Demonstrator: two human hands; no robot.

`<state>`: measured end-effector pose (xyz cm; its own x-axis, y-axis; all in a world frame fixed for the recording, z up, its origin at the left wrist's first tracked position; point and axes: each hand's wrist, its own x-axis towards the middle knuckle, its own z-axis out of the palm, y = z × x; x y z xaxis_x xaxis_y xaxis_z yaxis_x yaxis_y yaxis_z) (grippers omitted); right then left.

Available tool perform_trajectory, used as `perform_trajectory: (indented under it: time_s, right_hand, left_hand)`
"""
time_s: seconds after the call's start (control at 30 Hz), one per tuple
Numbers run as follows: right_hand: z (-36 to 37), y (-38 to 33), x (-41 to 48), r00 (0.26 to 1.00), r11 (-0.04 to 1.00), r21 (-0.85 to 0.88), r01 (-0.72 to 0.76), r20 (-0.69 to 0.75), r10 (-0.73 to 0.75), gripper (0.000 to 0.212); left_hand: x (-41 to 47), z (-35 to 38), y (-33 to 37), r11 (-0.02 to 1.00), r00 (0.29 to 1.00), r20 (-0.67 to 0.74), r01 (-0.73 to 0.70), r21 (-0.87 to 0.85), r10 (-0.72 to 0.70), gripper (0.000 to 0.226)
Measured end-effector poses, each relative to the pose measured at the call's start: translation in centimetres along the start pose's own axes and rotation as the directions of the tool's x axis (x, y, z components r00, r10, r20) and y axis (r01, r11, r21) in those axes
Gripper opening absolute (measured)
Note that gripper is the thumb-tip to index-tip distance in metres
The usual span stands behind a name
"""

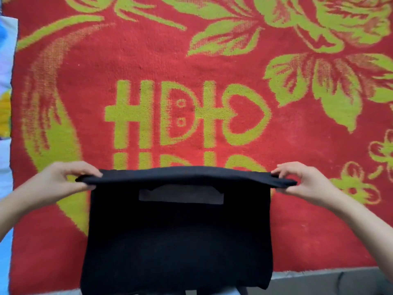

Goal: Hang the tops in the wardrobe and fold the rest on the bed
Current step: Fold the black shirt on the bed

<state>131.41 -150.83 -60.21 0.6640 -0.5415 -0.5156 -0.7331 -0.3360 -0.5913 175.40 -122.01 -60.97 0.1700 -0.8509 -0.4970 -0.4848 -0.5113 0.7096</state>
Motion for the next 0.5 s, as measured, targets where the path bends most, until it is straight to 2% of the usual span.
perform_trajectory:
  time_s: [0.07, 0.13, 0.2, 0.23, 0.27, 0.3, 0.33, 0.37, 0.43, 0.47, 0.5]
  right_hand:
    - [2.0, 1.3, -2.0, 0.98, 0.951, -0.243, 0.191, -0.005, -0.199, 0.022]
    - [4.0, 2.5, -3.4, 0.954, 0.852, -0.437, 0.289, 0.057, -0.294, 0.034]
    - [6.3, 2.9, -4.3, 0.965, 0.802, -0.539, 0.257, 0.193, -0.18, 0.054]
    - [7.4, 3.2, -4.6, 0.965, 0.773, -0.591, 0.232, 0.242, -0.104, 0.057]
    - [8.4, 3.5, -4.9, 0.958, 0.734, -0.638, 0.233, 0.282, -0.059, 0.055]
    - [9.2, 3.7, -5.0, 0.955, 0.693, -0.675, 0.252, 0.29, -0.065, 0.05]
    - [9.7, 4.0, -5.0, 0.957, 0.675, -0.689, 0.263, 0.274, -0.093, 0.046]
    - [10.0, 3.9, -4.8, 0.968, 0.694, -0.678, 0.241, 0.224, -0.117, 0.051]
    - [9.9, 3.0, -3.7, 0.989, 0.796, -0.59, 0.134, 0.033, -0.142, 0.065]
    - [9.7, 2.4, -3.0, 0.991, 0.833, -0.549, 0.062, -0.065, -0.116, 0.061]
    - [9.6, 1.8, -2.3, 0.988, 0.857, -0.515, -0.024, -0.141, -0.058, 0.05]
  left_hand:
    - [-1.9, 1.8, -1.6, 0.99, 0.994, 0.066, -0.098, 0.104, 0.092, 0.032]
    - [-3.0, 3.7, -3.7, 0.927, 0.967, 0.146, -0.243, 0.285, 0.209, 0.036]
    - [-3.8, 5.9, -5.0, 0.806, 0.941, 0.212, -0.335, 0.488, 0.262, 0.043]
    - [-3.9, 7.1, -5.2, 0.721, 0.933, 0.237, -0.361, 0.592, 0.272, 0.045]
    - [-3.9, 8.3, -5.6, 0.621, 0.921, 0.25, -0.385, 0.683, 0.297, 0.041]
    - [-4.1, 9.1, -5.5, 0.519, 0.913, 0.278, -0.4, 0.755, 0.299, 0.03]
    - [-4.2, 9.8, -5.4, 0.459, 0.904, 0.286, -0.41, 0.788, 0.317, 0.022]
    - [-4.1, 10.0, -5.1, 0.452, 0.908, 0.261, -0.393, 0.801, 0.327, 0.029]
    - [-3.4, 10.1, -4.4, 0.508, 0.908, 0.067, -0.292, 0.811, 0.414, 0.051]
    - [-2.5, 9.9, -4.3, 0.542, 0.894, -0.057, -0.217, 0.812, 0.444, 0.048]
    - [-1.6, 9.5, -3.5, 0.585, 0.899, -0.169, -0.111, 0.804, 0.404, 0.038]
